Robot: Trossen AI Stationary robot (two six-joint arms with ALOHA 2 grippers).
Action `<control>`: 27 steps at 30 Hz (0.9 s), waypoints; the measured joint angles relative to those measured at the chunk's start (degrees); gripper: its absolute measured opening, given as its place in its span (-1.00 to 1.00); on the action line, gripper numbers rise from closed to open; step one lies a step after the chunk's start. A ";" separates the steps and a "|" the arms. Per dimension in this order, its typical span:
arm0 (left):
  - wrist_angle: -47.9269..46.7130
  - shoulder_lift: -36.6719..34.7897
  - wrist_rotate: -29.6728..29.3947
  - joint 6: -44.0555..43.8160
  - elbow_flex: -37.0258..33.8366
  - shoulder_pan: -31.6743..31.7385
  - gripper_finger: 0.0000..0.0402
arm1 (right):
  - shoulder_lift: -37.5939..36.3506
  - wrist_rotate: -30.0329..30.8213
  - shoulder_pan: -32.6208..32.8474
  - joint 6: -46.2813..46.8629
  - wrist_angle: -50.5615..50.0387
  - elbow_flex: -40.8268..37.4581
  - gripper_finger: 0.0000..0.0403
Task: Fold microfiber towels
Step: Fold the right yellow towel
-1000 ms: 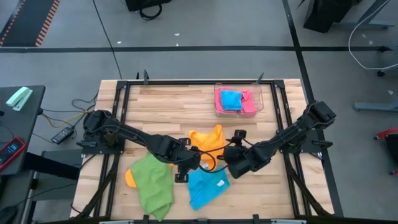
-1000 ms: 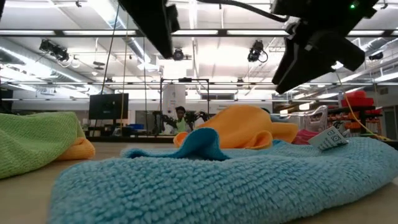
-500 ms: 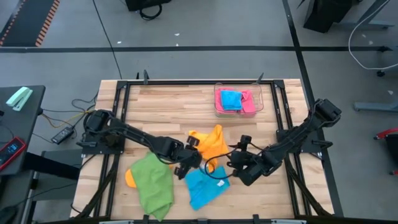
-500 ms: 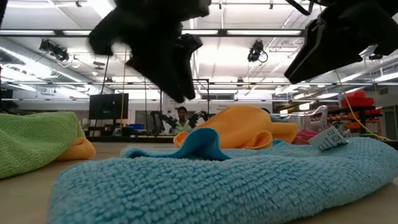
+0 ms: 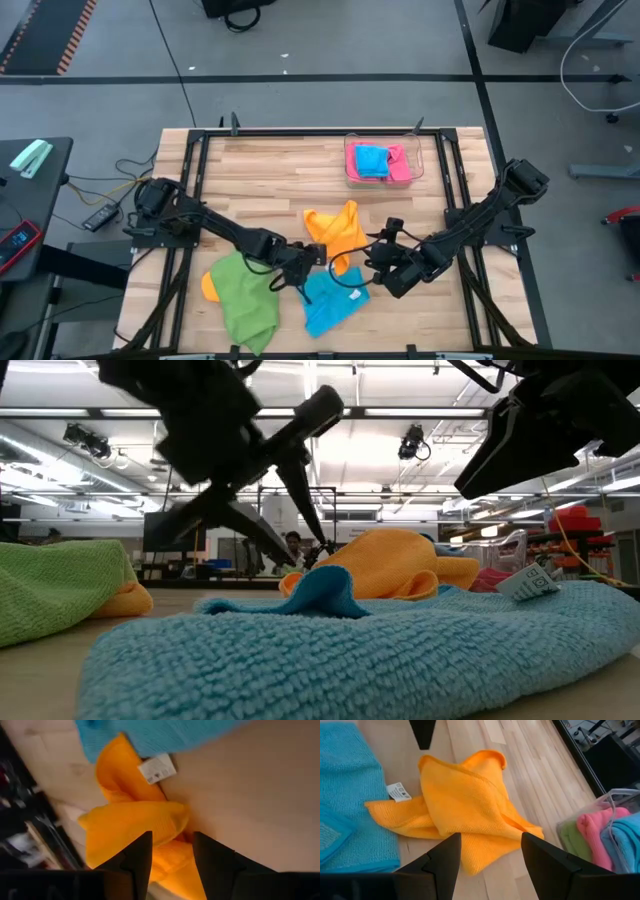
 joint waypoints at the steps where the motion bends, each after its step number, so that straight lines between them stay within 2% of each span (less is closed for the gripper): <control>1: 0.53 0.00 -0.09 2.78 -0.62 0.03 -0.25 | 0.00 0.00 0.00 0.01 0.09 0.00 0.08; 5: 1.34 0.72 -0.21 8.93 -2.01 0.47 -0.28 | 0.00 0.00 0.00 0.25 0.09 -0.02 0.08; 13: 9.03 2.64 -0.04 10.71 -2.18 0.42 -0.38 | 0.00 0.00 0.00 -0.06 1.51 -0.02 0.08; 21: 10.75 6.54 0.53 14.72 -2.29 0.48 -0.43 | 0.02 0.00 0.00 -0.58 2.18 -0.02 0.08; 23: 11.07 7.06 0.40 13.81 -2.29 0.46 -0.54 | 0.02 0.00 0.00 -0.59 2.38 -0.02 0.08; 27: 13.13 7.27 0.54 6.69 -2.27 0.46 -0.91 | 0.02 -0.45 0.00 -0.71 2.38 -0.02 0.08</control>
